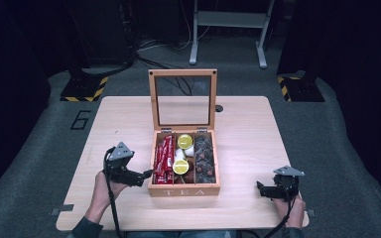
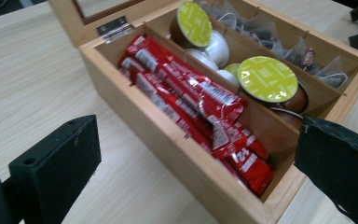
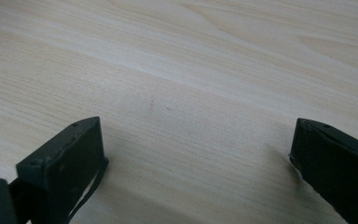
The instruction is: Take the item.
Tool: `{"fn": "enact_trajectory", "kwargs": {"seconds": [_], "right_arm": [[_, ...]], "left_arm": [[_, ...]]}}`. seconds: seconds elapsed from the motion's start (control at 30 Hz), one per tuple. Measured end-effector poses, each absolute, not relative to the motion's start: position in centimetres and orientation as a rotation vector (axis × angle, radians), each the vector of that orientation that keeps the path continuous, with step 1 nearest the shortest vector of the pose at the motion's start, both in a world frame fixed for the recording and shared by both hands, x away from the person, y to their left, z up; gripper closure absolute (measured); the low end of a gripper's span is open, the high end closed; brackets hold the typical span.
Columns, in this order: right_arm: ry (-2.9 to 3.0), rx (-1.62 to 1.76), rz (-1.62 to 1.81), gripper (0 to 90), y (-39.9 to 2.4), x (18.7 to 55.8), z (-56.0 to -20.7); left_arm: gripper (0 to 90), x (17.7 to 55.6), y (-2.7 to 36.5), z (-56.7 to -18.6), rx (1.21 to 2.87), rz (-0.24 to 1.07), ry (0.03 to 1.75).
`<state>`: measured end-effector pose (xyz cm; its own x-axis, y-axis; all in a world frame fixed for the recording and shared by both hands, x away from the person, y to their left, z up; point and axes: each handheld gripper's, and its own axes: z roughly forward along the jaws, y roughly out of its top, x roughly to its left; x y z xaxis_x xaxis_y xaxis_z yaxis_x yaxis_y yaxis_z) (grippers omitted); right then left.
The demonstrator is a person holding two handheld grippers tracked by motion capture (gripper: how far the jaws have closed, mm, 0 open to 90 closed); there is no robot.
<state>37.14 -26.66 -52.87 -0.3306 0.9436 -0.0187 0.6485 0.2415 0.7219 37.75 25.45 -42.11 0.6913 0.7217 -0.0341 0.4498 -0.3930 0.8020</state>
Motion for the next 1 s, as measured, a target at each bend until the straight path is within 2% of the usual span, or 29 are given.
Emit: {"fn": "enact_trajectory", "kwargs": {"seconds": [0.87, 1.0], "right_arm": [[2.072, 1.445, 0.874, 3.3, -26.7, 37.1, -52.9], [2.073, 1.444, 0.875, 3.5, -26.7, 37.1, -52.9]], "left_arm": [[0.0, 40.0, 17.7, -42.8, 2.140, 0.280, 0.725], [4.9, 40.4, 16.5, -43.5, 2.169, 0.251, 0.691]]}}
